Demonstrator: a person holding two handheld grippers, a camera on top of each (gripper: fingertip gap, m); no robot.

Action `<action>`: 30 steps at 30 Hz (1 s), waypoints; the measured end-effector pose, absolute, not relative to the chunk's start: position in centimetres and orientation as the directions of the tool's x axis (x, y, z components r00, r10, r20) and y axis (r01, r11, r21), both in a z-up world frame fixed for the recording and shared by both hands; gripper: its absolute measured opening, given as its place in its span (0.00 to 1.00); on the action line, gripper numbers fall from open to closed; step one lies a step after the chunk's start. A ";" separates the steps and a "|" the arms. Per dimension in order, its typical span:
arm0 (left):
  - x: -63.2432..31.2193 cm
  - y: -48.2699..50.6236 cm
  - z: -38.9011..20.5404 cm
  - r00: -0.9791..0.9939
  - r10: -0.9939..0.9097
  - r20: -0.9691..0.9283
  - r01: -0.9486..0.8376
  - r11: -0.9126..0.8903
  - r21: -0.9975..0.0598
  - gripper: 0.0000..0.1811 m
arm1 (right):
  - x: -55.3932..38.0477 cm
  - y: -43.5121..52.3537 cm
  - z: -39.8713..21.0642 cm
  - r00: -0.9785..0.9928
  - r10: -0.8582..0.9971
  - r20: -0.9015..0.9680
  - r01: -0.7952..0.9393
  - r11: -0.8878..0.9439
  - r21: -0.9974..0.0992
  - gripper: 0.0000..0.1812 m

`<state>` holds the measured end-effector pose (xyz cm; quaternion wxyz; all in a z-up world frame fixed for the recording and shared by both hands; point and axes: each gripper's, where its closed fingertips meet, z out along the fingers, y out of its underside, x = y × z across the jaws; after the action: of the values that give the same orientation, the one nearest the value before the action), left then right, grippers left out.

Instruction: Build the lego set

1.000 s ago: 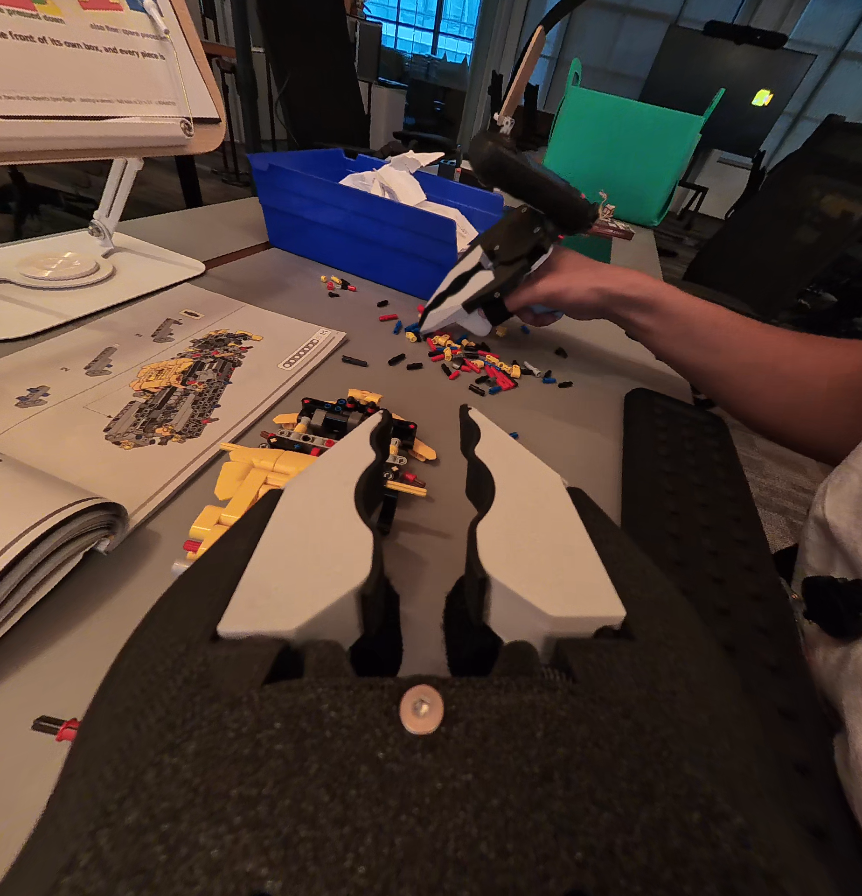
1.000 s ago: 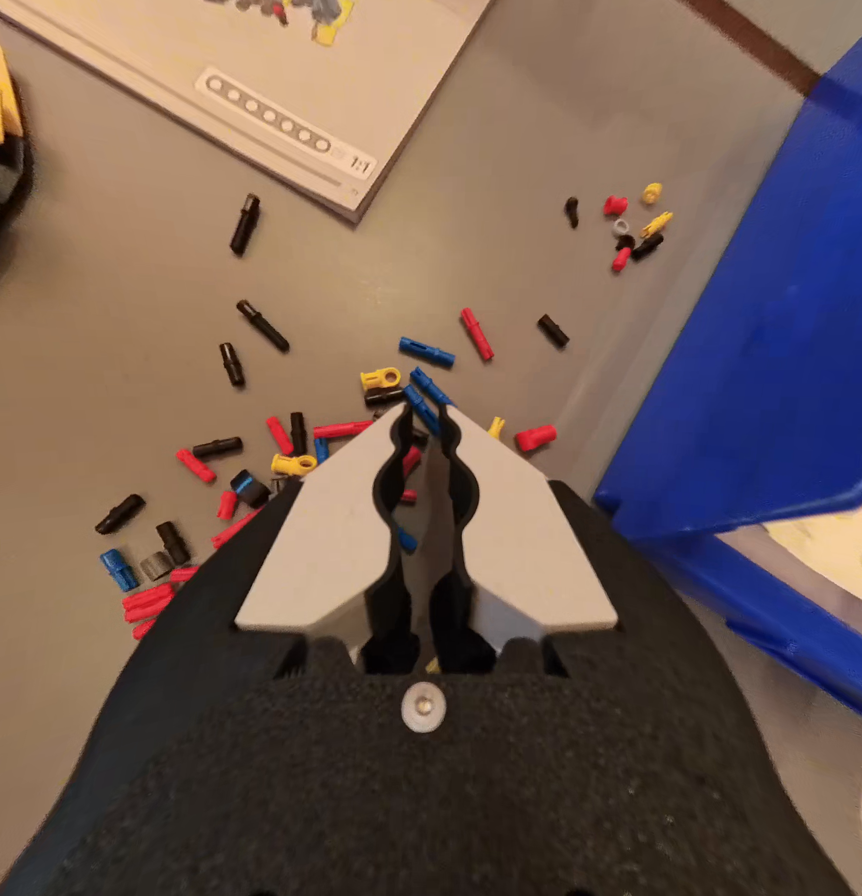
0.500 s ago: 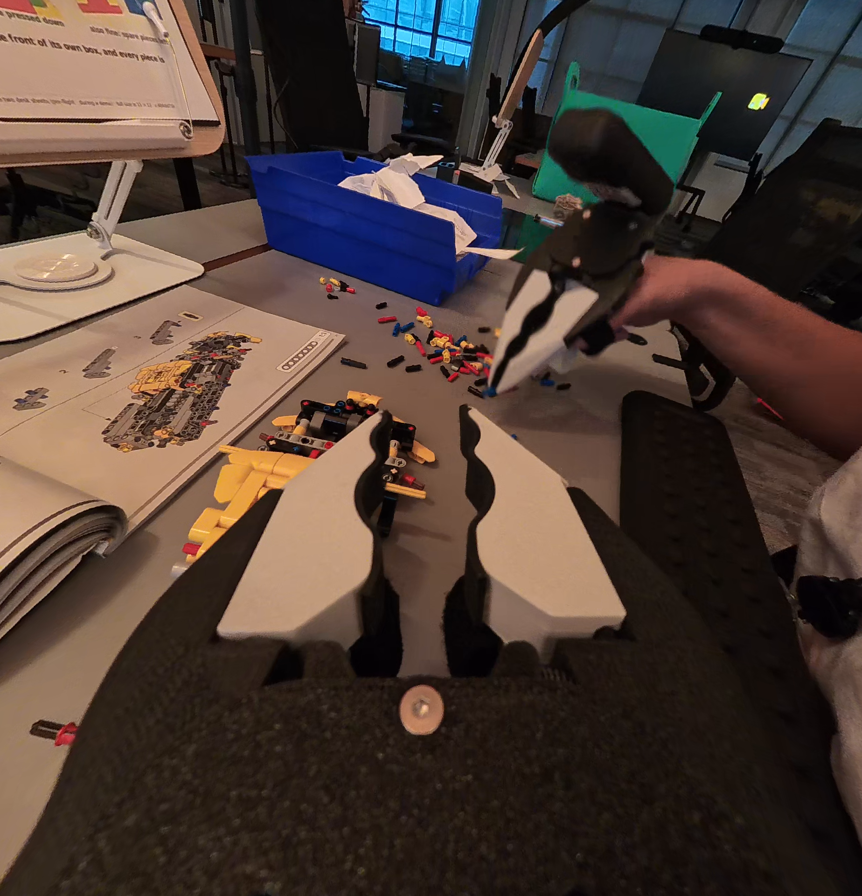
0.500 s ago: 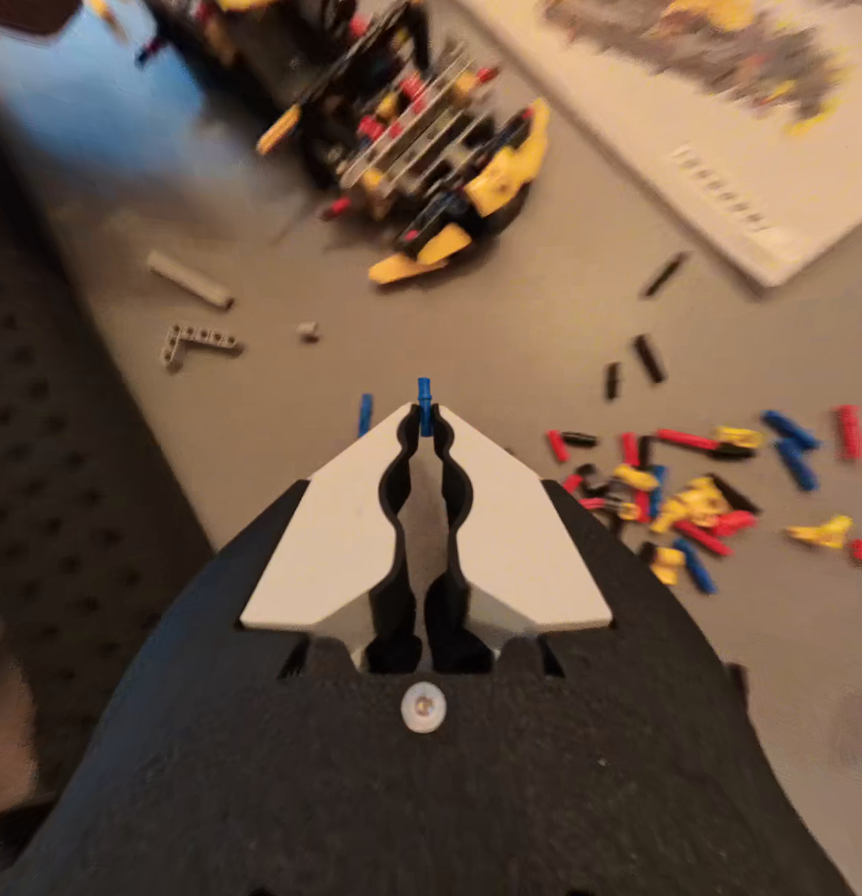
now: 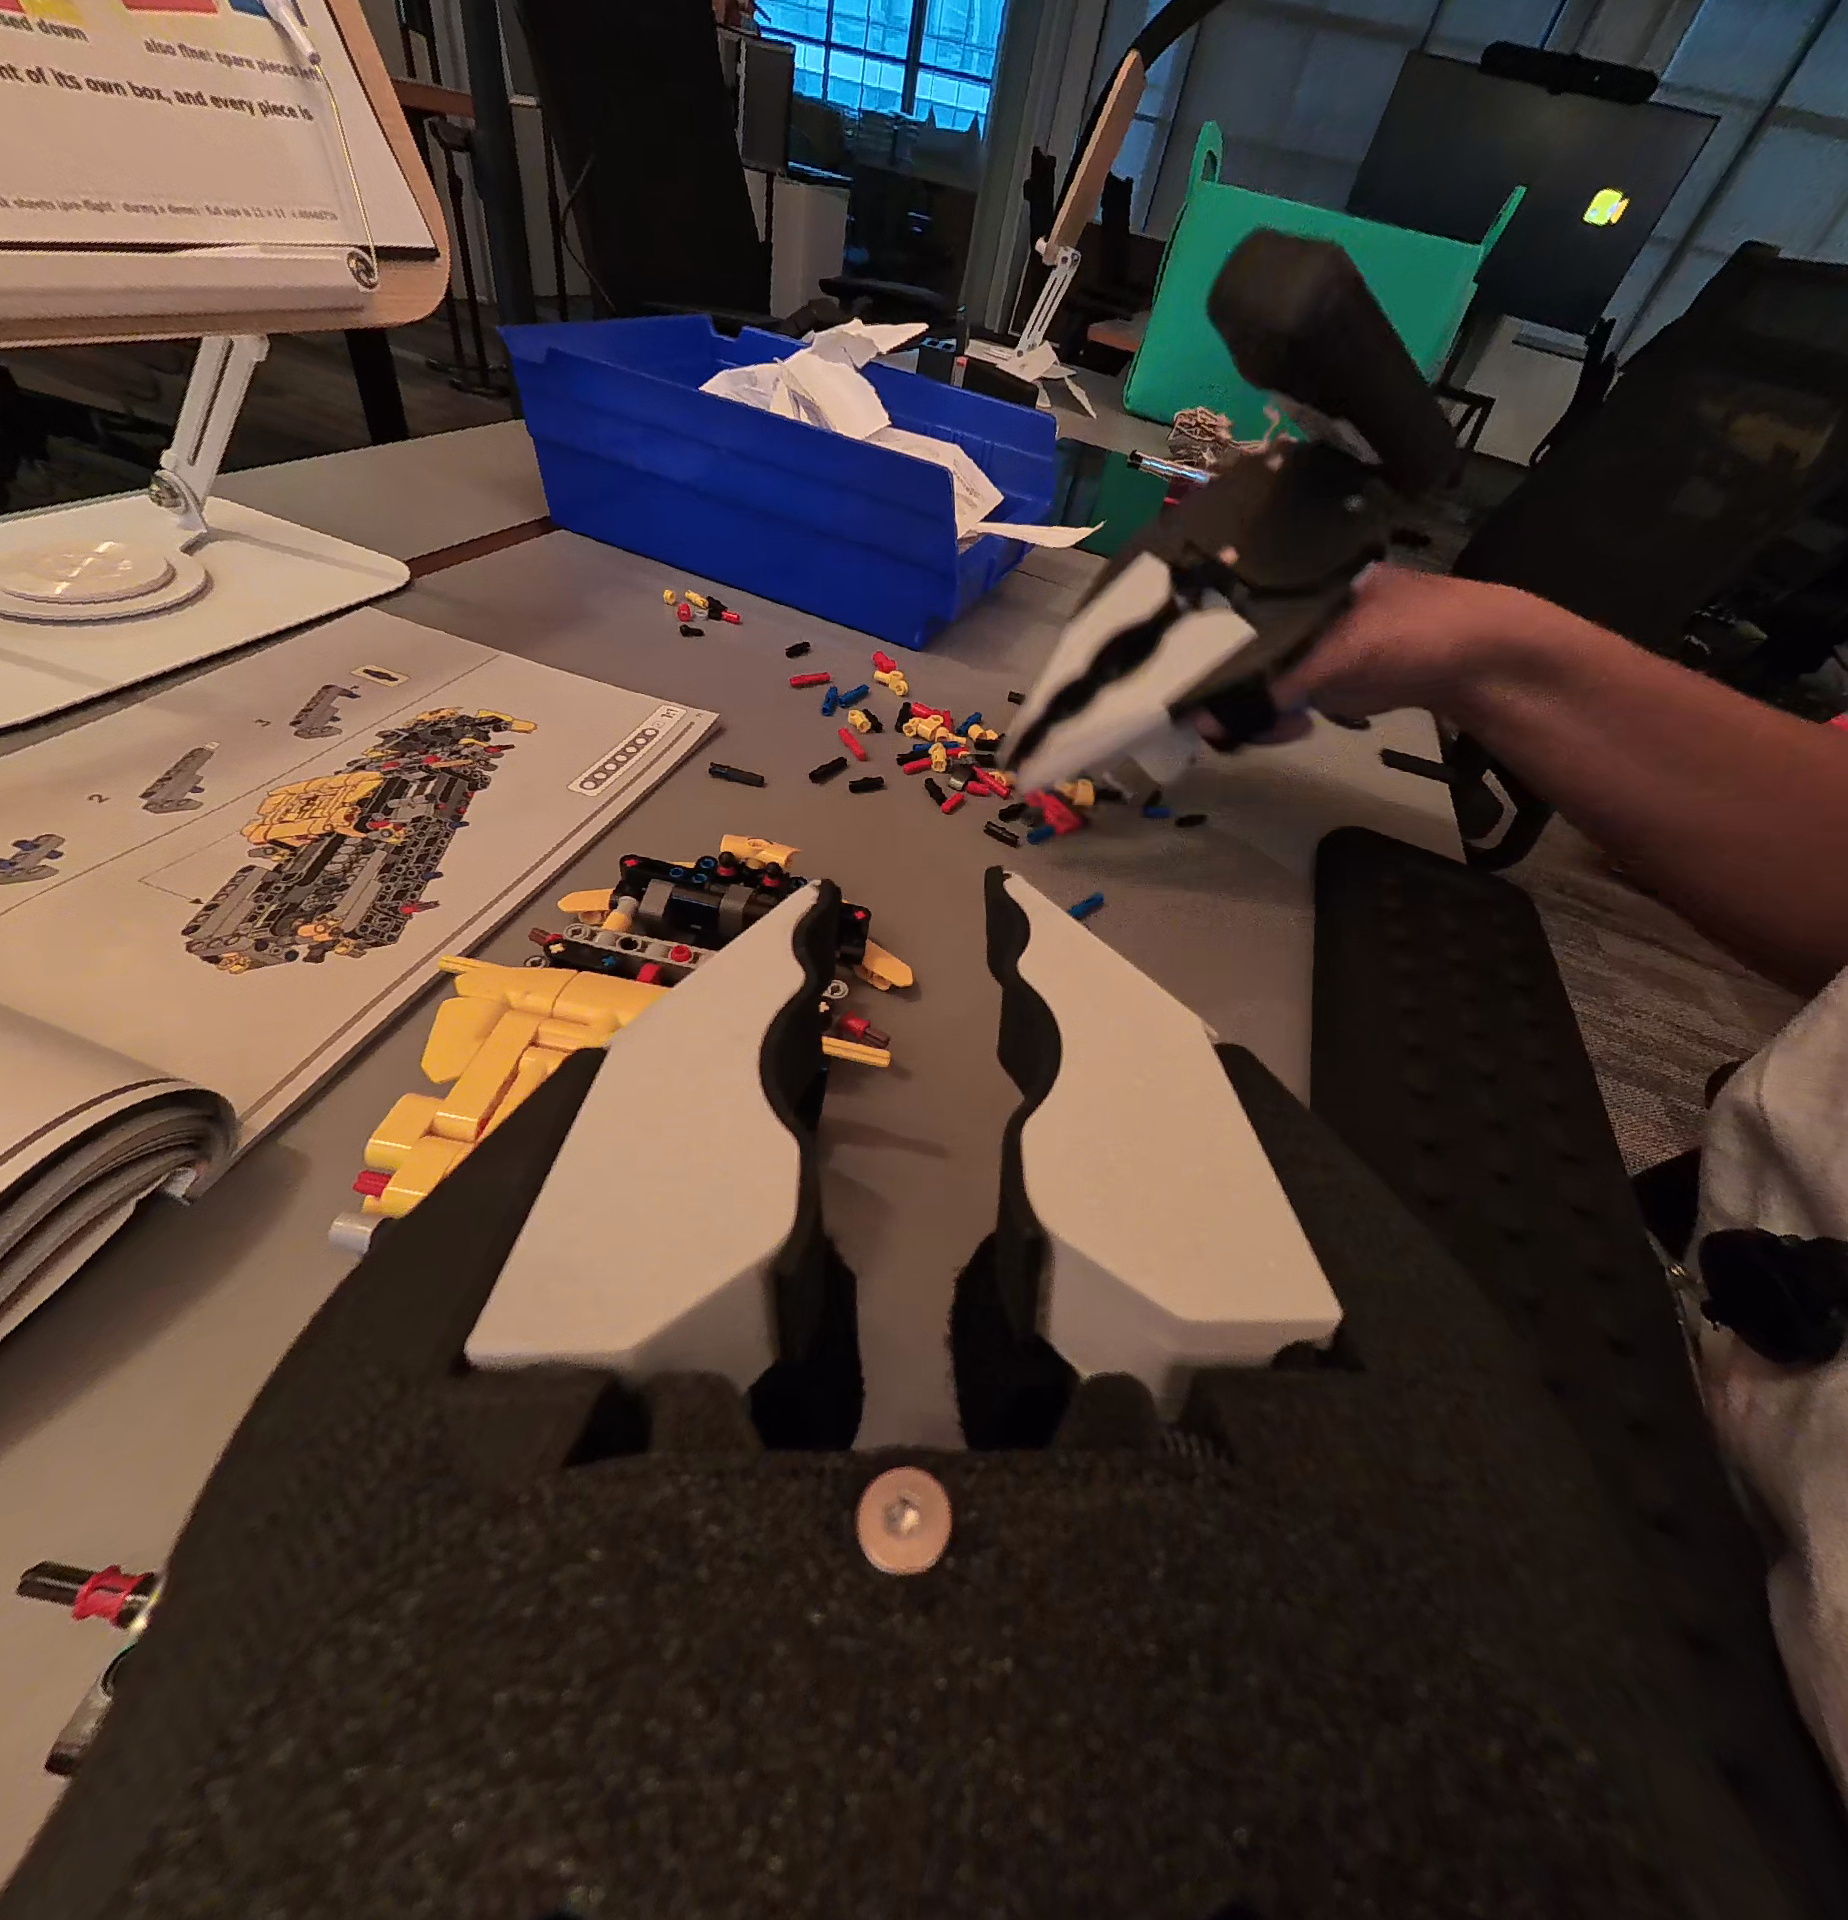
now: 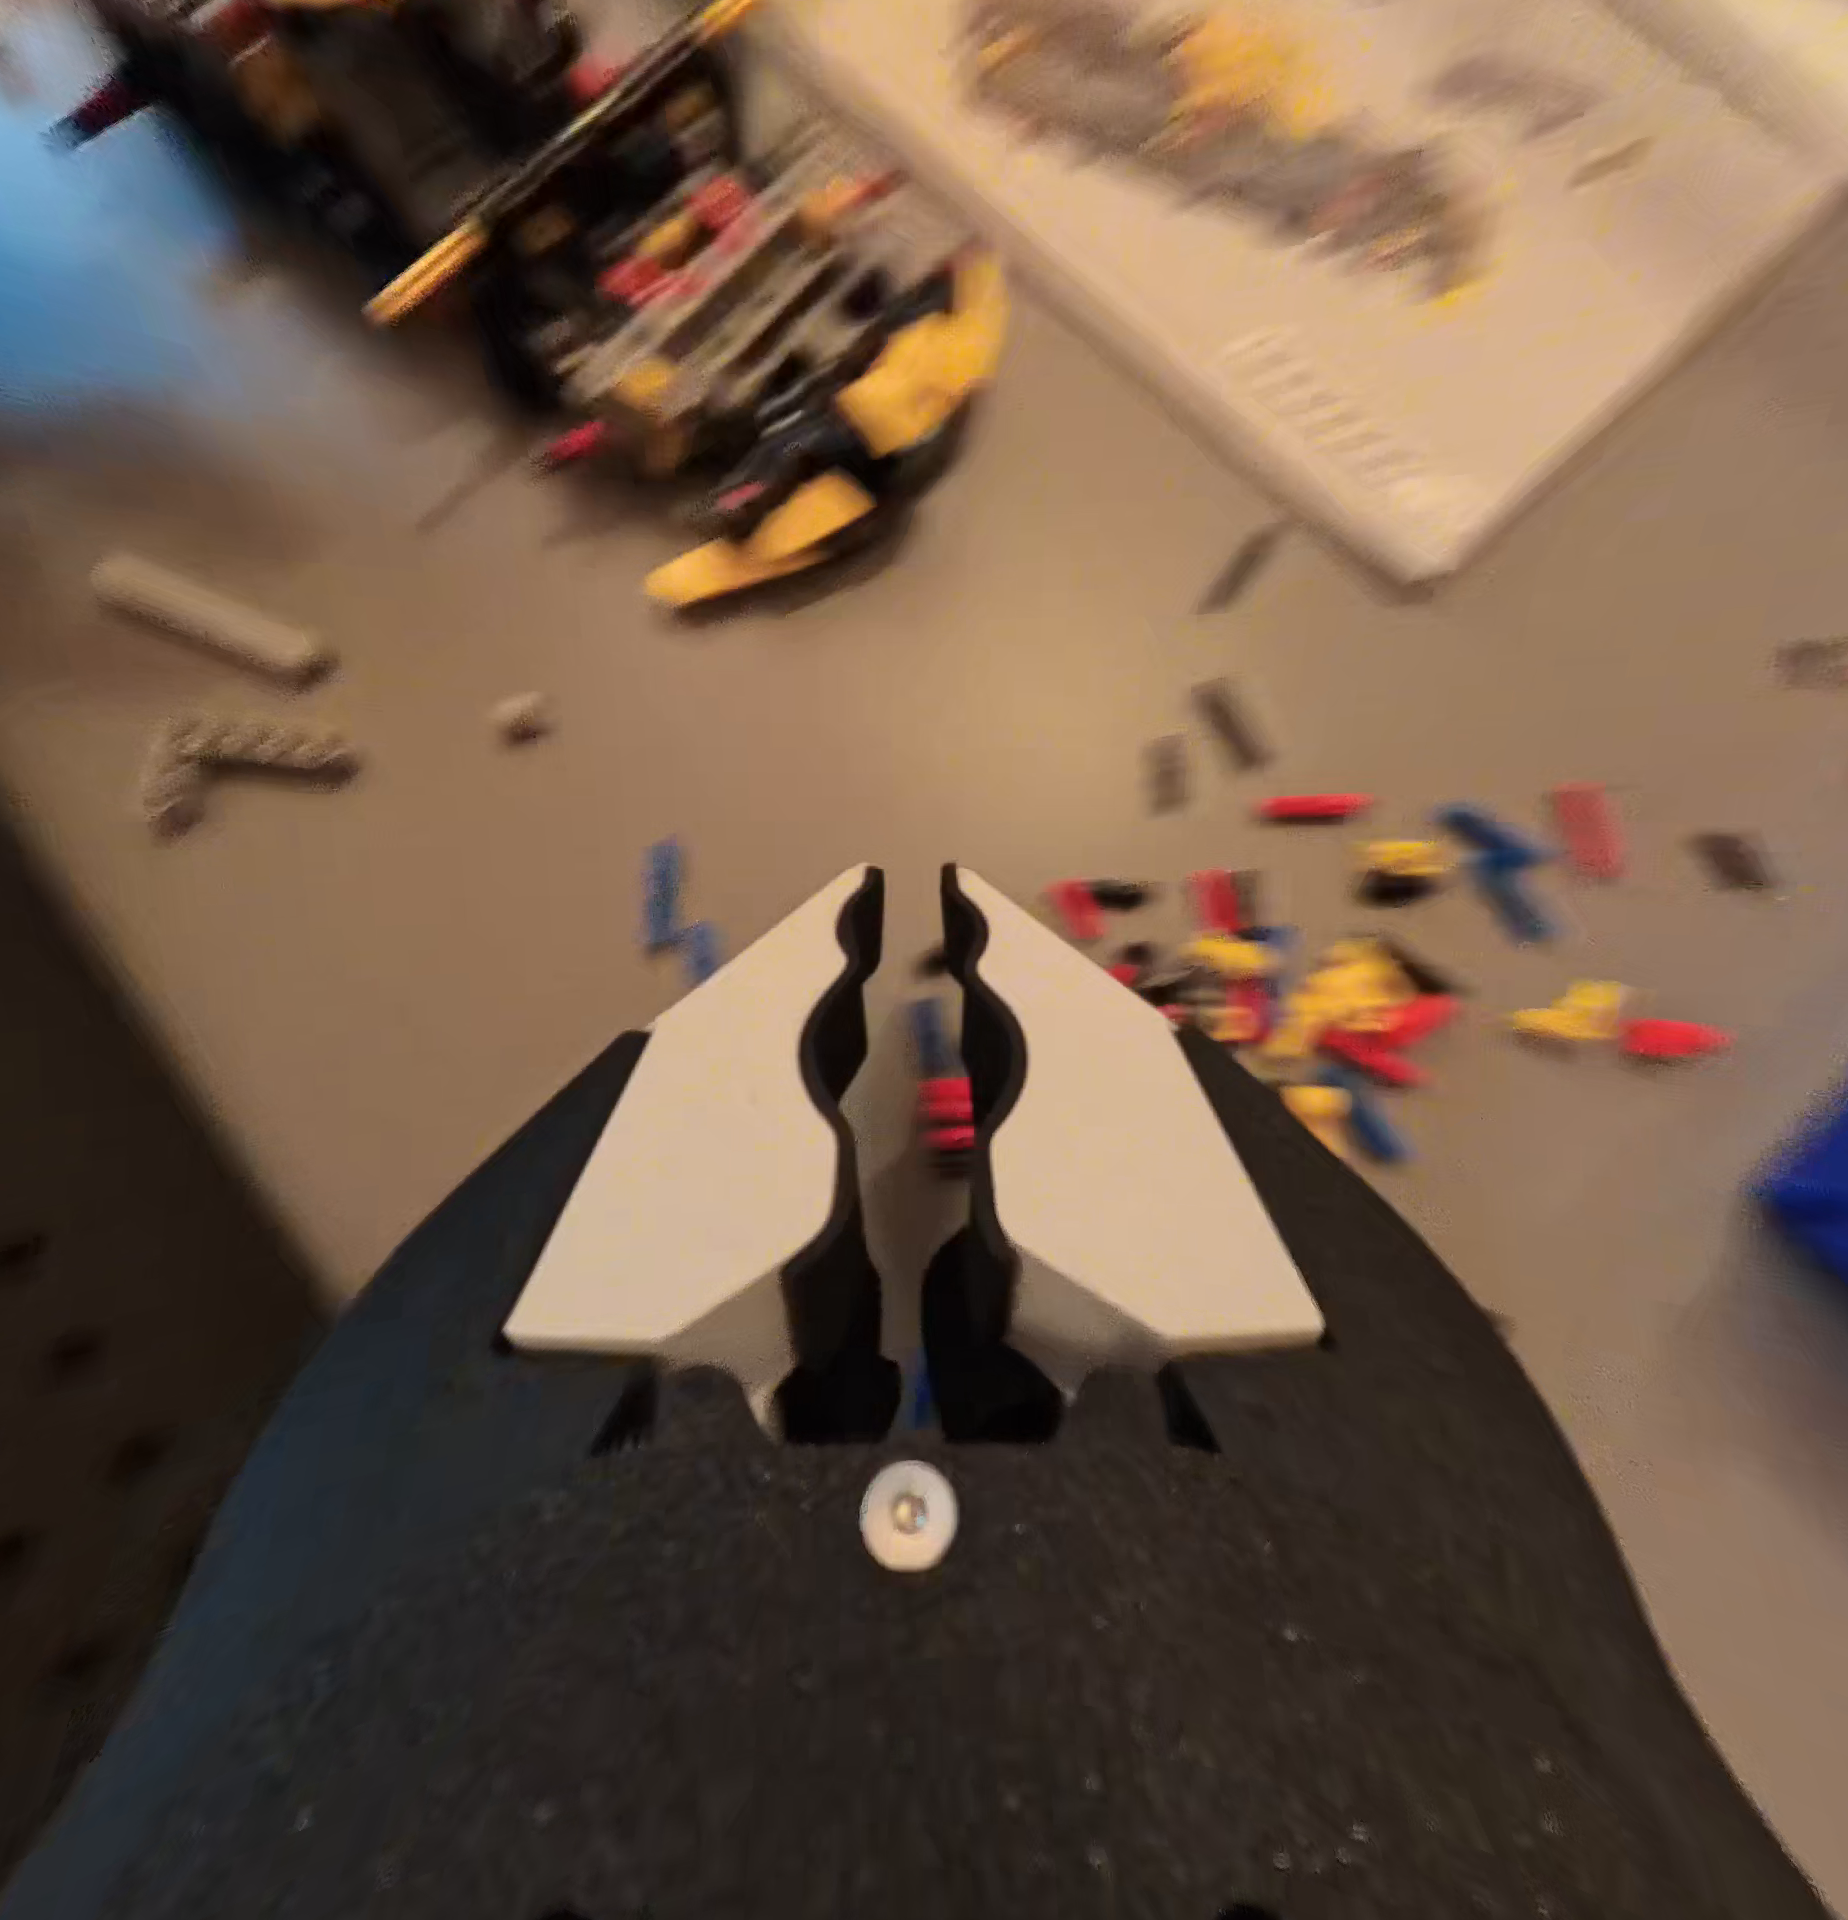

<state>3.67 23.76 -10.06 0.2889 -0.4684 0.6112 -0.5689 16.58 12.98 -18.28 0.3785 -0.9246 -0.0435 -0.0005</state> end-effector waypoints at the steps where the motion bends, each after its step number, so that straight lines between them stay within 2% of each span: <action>1: 3.7 23.7 -10.1 -0.396 -0.900 0.180 -0.244 -0.086 -0.966 0.16 | 19.1 13.5 -17.5 0.997 0.002 0.080 0.060 -0.679 -0.732 0.04; 2: 3.7 23.7 -10.1 -0.398 -0.900 0.180 -0.245 -0.085 -0.966 0.16 | 21.4 13.9 -17.2 0.992 -0.071 0.100 0.028 -0.662 -0.749 0.04; 4: 3.7 23.6 -10.2 -0.399 -0.900 0.175 -0.249 -0.077 -0.965 0.16 | 26.2 14.0 -18.0 0.962 -0.221 0.158 -0.038 -0.684 -0.728 0.13; 6: 3.7 23.7 -10.4 -0.397 -0.902 0.172 -0.253 -0.073 -0.965 0.16 | 28.4 14.0 -19.4 0.951 -0.253 0.178 -0.064 -0.724 -0.687 0.16; 8: 3.6 23.7 -10.4 -0.398 -0.901 0.176 -0.254 -0.076 -0.964 0.16 | 29.9 14.0 -20.0 0.934 -0.276 0.227 -0.058 -0.743 -0.667 0.15; 11: 3.6 23.7 -10.3 -0.398 -0.900 0.177 -0.254 -0.078 -0.964 0.16 | 30.6 14.5 -19.5 0.932 -0.289 0.217 -0.058 -0.712 -0.700 0.11; 14: 3.7 23.5 -10.3 -0.405 -0.897 0.178 -0.255 -0.076 -0.964 0.16 | 30.3 14.8 -20.2 0.951 -0.279 0.133 -0.111 -0.710 -0.695 0.10; 17: 3.7 23.5 -10.5 -0.407 -0.898 0.169 -0.261 -0.063 -0.963 0.16 | 30.5 14.5 -21.2 0.952 -0.271 0.145 -0.112 -0.744 -0.659 0.09; 20: 3.7 23.4 -10.6 -0.409 -0.896 0.172 -0.265 -0.064 -0.962 0.16 | 30.3 14.7 -21.4 0.955 -0.269 0.126 -0.119 -0.735 -0.667 0.03; 24: 3.6 23.7 -10.1 -0.410 -0.890 0.201 -0.253 -0.101 -0.962 0.16 | 30.3 14.2 -21.2 0.957 -0.266 0.116 -0.130 -0.751 -0.647 0.02; 28: 3.6 24.2 -9.9 -0.394 -0.894 0.212 -0.243 -0.121 -0.962 0.16 | 27.9 13.9 -17.5 0.963 -0.256 0.079 -0.126 -0.691 -0.712 0.02; 30: 3.6 24.3 -9.9 -0.388 -0.897 0.213 -0.244 -0.123 -0.962 0.16 | 23.2 14.8 -14.9 0.993 -0.120 0.004 -0.073 -0.629 -0.774 0.02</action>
<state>3.61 24.31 -9.92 0.2819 -0.4759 0.5991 -0.5789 23.17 14.77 -14.89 0.4274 -0.9020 0.0534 -0.0275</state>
